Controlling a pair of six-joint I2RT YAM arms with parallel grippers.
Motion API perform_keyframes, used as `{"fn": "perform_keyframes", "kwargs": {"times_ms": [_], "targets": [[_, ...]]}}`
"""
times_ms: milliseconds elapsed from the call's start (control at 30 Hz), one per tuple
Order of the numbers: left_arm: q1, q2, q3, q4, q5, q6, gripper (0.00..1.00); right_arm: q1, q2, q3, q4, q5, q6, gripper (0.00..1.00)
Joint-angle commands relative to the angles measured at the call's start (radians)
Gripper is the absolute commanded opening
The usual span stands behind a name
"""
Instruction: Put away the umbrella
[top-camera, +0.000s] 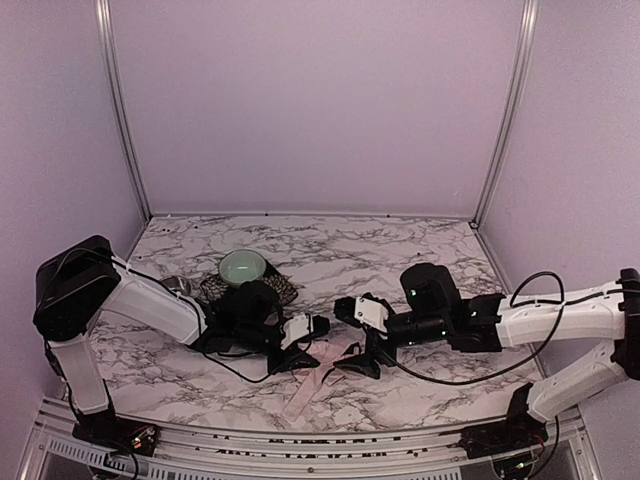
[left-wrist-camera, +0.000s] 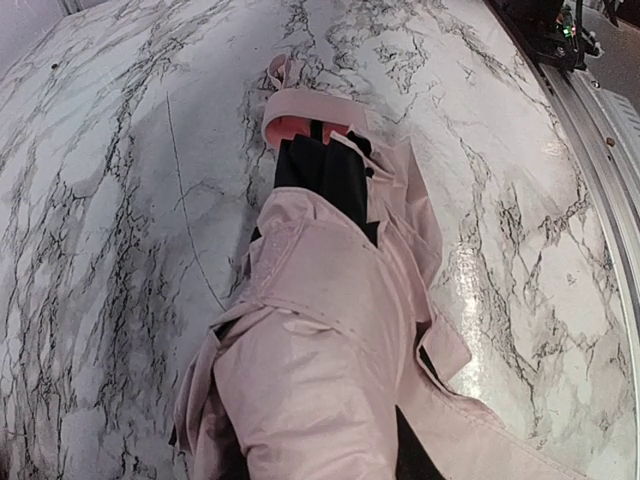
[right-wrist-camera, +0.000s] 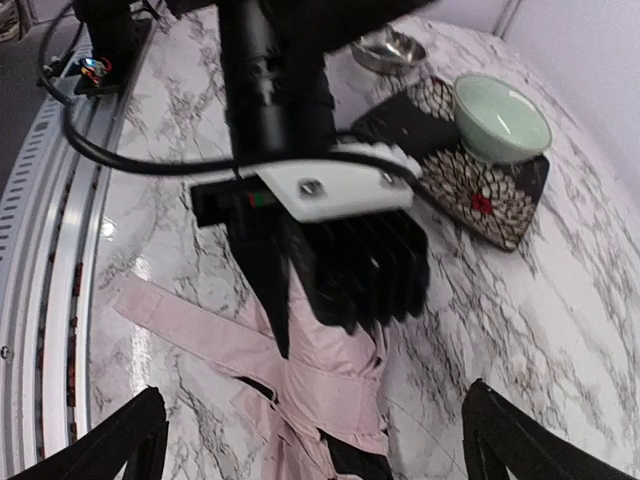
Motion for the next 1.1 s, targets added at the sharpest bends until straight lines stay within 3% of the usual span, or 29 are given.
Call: {"fn": "perform_keyframes", "kwargs": {"times_ms": [0, 267, 567, 767, 967, 1067], "targets": [[-0.005, 0.025, -0.043, -0.133, -0.038, 0.036, 0.00, -0.072, 0.092, 0.081, -0.176, 0.014, 0.063, 0.99], [-0.005, 0.023, -0.054, -0.134, 0.014, 0.061, 0.00, -0.149, 0.163, 0.083, -0.094, -0.122, 0.029, 0.97], [-0.005, 0.028, -0.052, -0.137, 0.029, 0.068, 0.00, -0.149, 0.416, 0.170, -0.081, -0.186, -0.017, 0.95], [-0.005, 0.032, -0.049, -0.136, 0.040, 0.062, 0.00, -0.128, 0.545, 0.224, -0.102, -0.174, -0.019, 0.79], [0.003, 0.031, -0.058, -0.137, 0.040, 0.067, 0.00, -0.115, 0.534, 0.178, -0.102, -0.194, -0.019, 0.78], [0.004, 0.028, -0.059, -0.136, 0.044, 0.069, 0.00, -0.112, 0.531, 0.164, -0.109, -0.180, -0.013, 0.63]]}}
